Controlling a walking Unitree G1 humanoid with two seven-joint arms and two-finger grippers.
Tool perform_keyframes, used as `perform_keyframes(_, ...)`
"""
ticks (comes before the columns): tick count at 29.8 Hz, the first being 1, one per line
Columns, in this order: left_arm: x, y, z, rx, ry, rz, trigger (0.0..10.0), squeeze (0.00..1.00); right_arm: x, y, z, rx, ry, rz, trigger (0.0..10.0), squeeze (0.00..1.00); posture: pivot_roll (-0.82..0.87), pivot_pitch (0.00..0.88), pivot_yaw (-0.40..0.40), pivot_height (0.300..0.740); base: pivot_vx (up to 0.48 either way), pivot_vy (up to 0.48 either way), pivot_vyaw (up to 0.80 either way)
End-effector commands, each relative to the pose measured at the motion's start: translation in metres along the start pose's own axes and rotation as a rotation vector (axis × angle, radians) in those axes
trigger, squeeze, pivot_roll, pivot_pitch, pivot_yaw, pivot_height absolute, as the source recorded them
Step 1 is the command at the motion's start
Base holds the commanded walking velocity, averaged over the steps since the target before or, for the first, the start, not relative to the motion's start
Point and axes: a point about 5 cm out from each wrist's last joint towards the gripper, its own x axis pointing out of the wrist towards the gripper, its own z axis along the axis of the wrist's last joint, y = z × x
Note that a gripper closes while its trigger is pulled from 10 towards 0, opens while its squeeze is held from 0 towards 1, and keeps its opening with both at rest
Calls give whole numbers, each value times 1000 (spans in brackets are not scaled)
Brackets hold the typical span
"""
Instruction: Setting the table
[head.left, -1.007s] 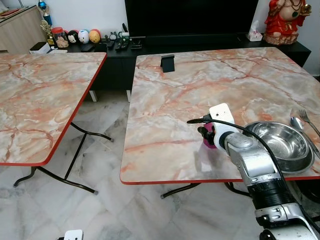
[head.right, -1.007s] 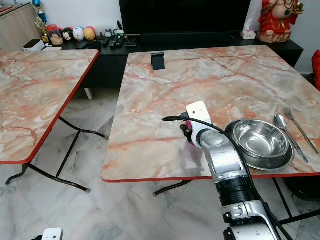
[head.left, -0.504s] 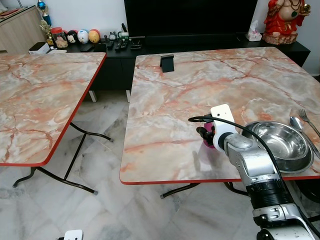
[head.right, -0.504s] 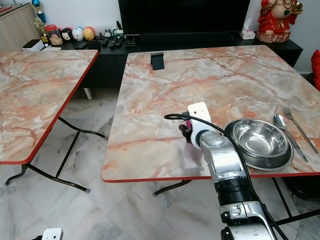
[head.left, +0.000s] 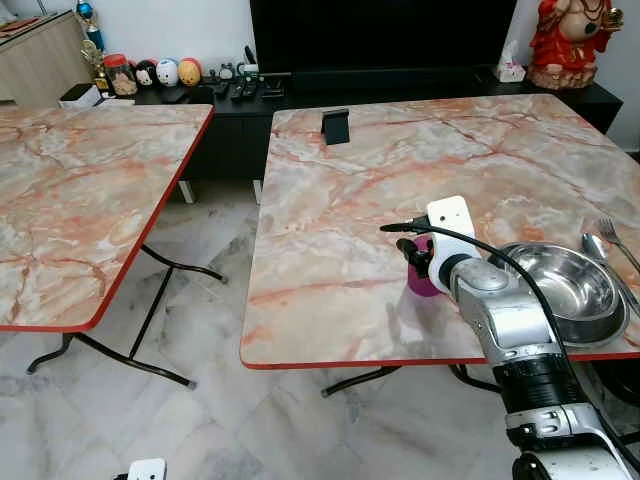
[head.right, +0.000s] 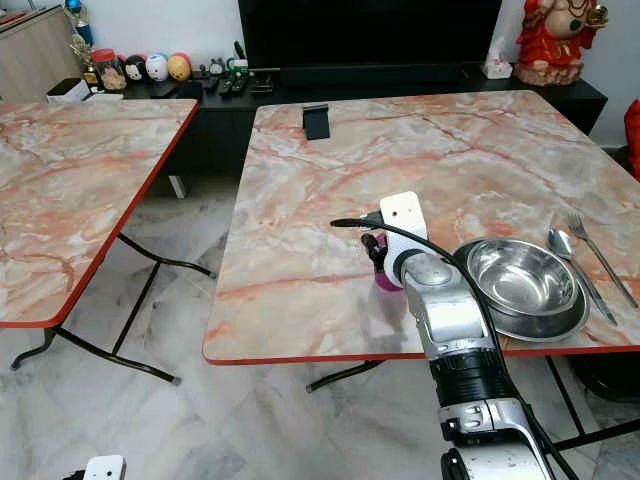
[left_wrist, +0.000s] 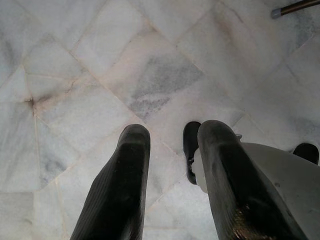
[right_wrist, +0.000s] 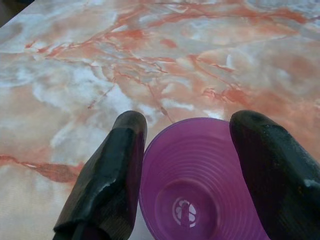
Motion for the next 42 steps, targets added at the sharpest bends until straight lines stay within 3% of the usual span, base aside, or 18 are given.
perform_keyframes(1, -2, 4, -6, 0, 23, 14, 10000, 0, -3, 3, 20, 15, -115, 10, 10000, 0, -98, 0, 66, 740, 0, 0, 0)
perform_keyframes(6, -2, 4, -6, 3, 24, 14, 10000, 0, -7, 6, 36, 21, -256, 27, 10000, 0, -96, 0, 64, 740, 0, 0, 0)
perform_keyframes(10, -2, 4, -5, 4, 21, 18, 10000, 0, -13, 23, 43, -1, -348, 89, 10000, 0, -94, 0, 62, 740, 0, 0, 0)
perform_keyframes(11, -1, 4, -4, 4, 19, 20, 10000, 0, -16, 34, 44, 0, -373, 138, 10000, 0, -94, 0, 62, 740, 0, 0, 0)
perform_keyframes(14, -1, 4, -4, 5, 18, 22, 10000, 0, -17, 50, 40, 3, -382, 203, 10000, 0, -95, 0, 62, 740, 0, 0, 0)
perform_keyframes(17, -1, 4, -4, 5, 19, 20, 10000, 0, -13, 67, 26, 7, -325, 243, 10000, 0, -96, 0, 61, 740, 0, 0, 0)
perform_keyframes(21, -1, 4, -3, 2, 18, 19, 10000, 0, -11, 77, 20, -1, -306, 276, 10000, 0, -88, 0, 58, 740, 0, 0, 0)
perform_keyframes(32, -2, 6, -5, -2, 25, 22, 10000, 0, 2, 79, -1, 3, -246, 199, 10000, 0, -89, 0, 63, 740, 0, 0, 0)
perform_keyframes(38, -2, 6, -6, 0, 29, 24, 10000, 0, 5, 95, -2, 25, -246, 223, 10000, 0, -83, 0, 63, 740, 0, 0, 0)
perform_keyframes(41, -2, 7, -6, -1, 25, 29, 10000, 0, 1, 97, 4, 51, -320, 217, 10000, 0, -82, 0, 63, 740, 0, 0, 0)
perform_keyframes(42, -2, 7, -6, 0, 22, 32, 10000, 0, -4, 93, 10, 72, -392, 192, 10000, 0, -82, 0, 65, 740, 0, 0, 0)
